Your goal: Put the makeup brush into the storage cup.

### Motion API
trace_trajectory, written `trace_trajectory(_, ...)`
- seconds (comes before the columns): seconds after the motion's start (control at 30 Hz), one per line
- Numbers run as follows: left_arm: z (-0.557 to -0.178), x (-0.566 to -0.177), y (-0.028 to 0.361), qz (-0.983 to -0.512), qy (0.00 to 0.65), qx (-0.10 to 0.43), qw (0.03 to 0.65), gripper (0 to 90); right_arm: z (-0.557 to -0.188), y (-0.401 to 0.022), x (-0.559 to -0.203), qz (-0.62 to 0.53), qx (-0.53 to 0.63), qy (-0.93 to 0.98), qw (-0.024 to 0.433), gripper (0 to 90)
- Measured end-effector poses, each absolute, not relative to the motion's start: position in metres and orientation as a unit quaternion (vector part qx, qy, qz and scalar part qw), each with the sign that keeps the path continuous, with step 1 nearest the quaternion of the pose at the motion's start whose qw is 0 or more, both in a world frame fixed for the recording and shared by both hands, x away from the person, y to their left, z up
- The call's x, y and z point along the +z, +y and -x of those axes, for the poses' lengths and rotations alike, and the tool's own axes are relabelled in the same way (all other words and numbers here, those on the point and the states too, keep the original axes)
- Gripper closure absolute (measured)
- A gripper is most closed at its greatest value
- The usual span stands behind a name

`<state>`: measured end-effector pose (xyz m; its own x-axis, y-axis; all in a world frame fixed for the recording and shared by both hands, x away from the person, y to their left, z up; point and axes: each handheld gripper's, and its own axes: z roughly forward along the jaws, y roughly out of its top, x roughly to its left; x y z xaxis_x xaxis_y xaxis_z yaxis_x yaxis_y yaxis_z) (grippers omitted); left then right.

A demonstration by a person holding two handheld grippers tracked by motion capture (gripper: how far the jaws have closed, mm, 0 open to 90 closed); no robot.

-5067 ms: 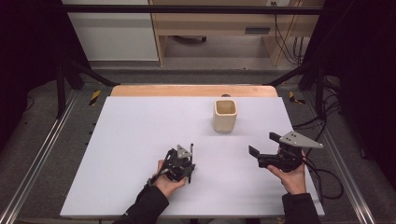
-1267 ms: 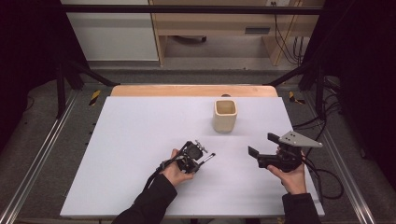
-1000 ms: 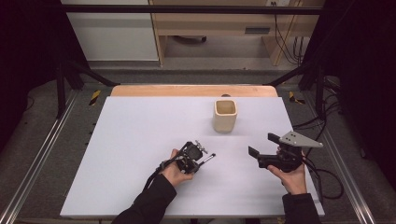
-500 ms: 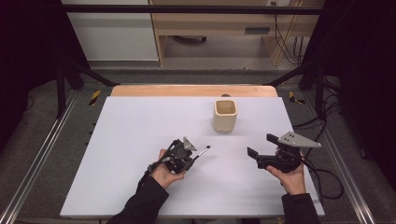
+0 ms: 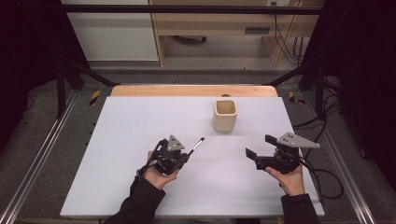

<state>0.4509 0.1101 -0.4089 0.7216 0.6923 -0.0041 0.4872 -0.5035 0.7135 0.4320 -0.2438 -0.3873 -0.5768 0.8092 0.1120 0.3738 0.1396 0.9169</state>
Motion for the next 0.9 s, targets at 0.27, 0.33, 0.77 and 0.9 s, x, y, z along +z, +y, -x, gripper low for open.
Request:
trace_trajectory(0.27,-0.447,-0.400,0.115,-0.834,0.357,0.162,0.390,83.9,-0.431,-0.233,-0.386,-0.408,0.521,0.723,0.199,6.1)
trace_trajectory(0.33,-0.446,-0.398,0.116,-0.828,0.361,0.160,0.397,83.9,-0.431,-0.230,-0.386,-0.406,0.521,0.724,0.198,6.0)
trace_trajectory(0.77,-0.445,-0.392,0.120,-0.801,0.375,0.179,0.431,83.9,-0.435,-0.215,-0.387,-0.422,0.546,0.704,0.168,5.2)
trace_trajectory(0.9,-0.443,-0.391,0.117,-0.799,0.374,0.182,0.435,83.9,-0.436,-0.211,-0.384,-0.428,0.549,0.698,0.167,5.1)
